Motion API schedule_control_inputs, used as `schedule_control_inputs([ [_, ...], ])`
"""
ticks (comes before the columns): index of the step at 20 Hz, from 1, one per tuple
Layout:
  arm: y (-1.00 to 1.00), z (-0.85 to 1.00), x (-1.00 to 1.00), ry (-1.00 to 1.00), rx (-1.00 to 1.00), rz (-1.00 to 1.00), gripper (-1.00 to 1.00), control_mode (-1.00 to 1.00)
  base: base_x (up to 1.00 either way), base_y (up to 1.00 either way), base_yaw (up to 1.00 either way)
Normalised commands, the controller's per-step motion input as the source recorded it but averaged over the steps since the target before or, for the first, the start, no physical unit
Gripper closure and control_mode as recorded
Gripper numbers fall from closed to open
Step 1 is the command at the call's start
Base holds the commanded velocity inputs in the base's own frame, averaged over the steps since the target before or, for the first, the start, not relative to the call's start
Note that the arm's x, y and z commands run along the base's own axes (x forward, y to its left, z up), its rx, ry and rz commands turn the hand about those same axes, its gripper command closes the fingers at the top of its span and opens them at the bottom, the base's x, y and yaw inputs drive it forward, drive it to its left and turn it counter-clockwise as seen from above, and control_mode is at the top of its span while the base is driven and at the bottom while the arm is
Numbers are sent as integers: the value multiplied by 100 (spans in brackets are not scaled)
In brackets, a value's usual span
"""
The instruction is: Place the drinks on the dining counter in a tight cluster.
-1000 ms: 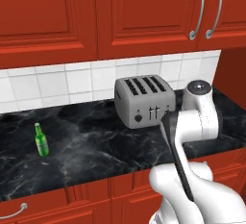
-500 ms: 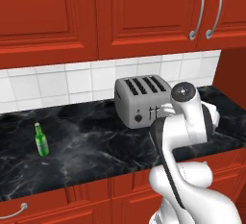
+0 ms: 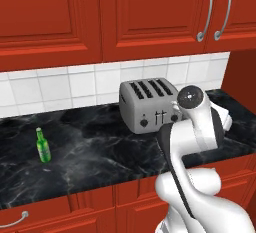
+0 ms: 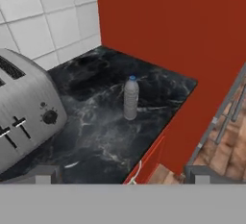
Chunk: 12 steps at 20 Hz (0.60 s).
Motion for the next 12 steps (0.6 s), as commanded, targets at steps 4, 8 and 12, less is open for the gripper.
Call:
schedule_control_inputs([
  [4,-22,-41,-1,-22,-7,-4,-100,-100,0,0,0],
  [8,-26,-45,0,-23,-8,-5,-100,-100,0,0,0],
  [12,-23,-50,-1,-23,-7,-9,-100,-100,0,0,0],
])
